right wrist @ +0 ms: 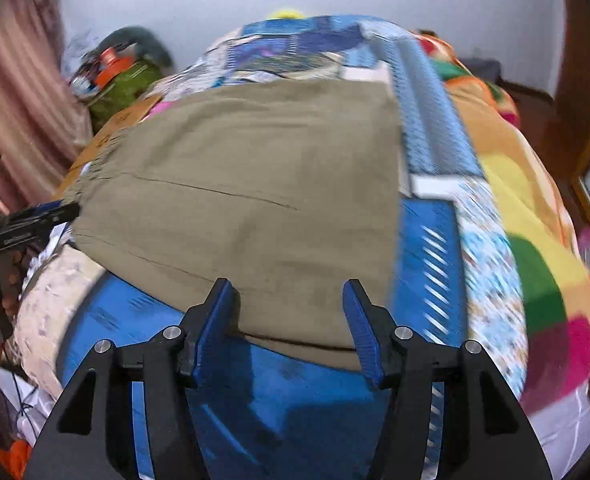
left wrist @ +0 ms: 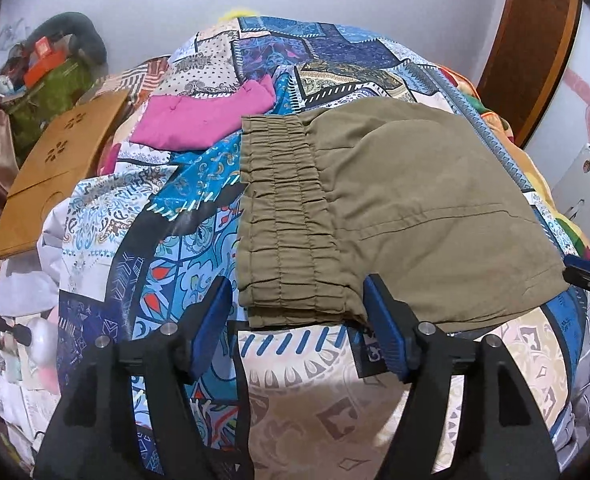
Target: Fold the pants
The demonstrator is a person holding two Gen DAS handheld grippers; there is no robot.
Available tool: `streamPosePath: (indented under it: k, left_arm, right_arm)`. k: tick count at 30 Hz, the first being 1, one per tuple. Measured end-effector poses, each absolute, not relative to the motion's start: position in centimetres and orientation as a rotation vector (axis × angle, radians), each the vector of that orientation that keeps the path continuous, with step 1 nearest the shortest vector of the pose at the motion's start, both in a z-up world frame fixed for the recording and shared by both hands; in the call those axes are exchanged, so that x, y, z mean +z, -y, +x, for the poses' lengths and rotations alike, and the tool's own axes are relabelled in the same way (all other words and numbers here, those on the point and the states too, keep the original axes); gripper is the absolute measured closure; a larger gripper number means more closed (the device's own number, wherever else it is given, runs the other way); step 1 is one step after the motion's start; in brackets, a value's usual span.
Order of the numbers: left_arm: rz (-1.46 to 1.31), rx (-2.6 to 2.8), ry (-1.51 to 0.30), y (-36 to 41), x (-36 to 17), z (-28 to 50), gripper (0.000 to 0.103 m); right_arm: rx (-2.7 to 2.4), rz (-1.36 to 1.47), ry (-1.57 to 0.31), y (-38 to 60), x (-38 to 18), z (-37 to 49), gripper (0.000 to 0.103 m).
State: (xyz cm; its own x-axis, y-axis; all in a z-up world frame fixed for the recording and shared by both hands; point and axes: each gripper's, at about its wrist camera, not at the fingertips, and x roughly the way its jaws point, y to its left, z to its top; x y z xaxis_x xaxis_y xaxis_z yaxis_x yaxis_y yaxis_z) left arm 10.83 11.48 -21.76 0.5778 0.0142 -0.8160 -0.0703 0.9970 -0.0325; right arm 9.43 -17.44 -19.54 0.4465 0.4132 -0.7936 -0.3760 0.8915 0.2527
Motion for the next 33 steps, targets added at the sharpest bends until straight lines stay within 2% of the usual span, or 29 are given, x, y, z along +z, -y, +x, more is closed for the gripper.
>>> streamPosePath:
  k: [2,6,10,14,17,24,30,33]
  left_arm:
    - [-0.046,0.053,-0.959,-11.2,-21.6,10.9,0.034]
    - [-0.016,0.039,-0.995,-11.2,-20.6,11.6,0.035]
    - [0.016,0.04,-0.958,-11.6,-18.3,12.5,0.034]
    - [0.033,0.066,-0.922,-12.6,-16.8,15.0,0.025]
    - [0.044,0.089,-0.922,-13.5,-16.5,17.8,0.025]
    - [0.025,0.096,-0.975,-15.4,-18.2,23.7,0.019]
    - [0.01,0.071,-1.046,-15.8,-21.1,27.1,0.019]
    - [0.009,0.057,-1.048,-15.8,-22.2,27.8,0.019]
  right_arm:
    - [0.505,0.127,-1.009,19.1,-20.0,9.4,0.05]
    - [0.445,0.05,-1.013,18.8,-19.7,9.3,0.05]
    - [0.446,0.059,-1.016,19.5,-18.7,10.4,0.048]
    - [0.438,0.036,-0.97,19.6,-17.4,12.2,0.048]
    - [0.429,0.028,-0.941,19.6,-16.7,14.3,0.048]
    - [0.429,-0.005,-0.857,18.4,-16.2,21.1,0.048]
    - [0.422,0.055,-0.845,17.5,-18.0,27.9,0.048]
    - [0.423,0.061,-0.865,16.5,-19.2,30.8,0.054]
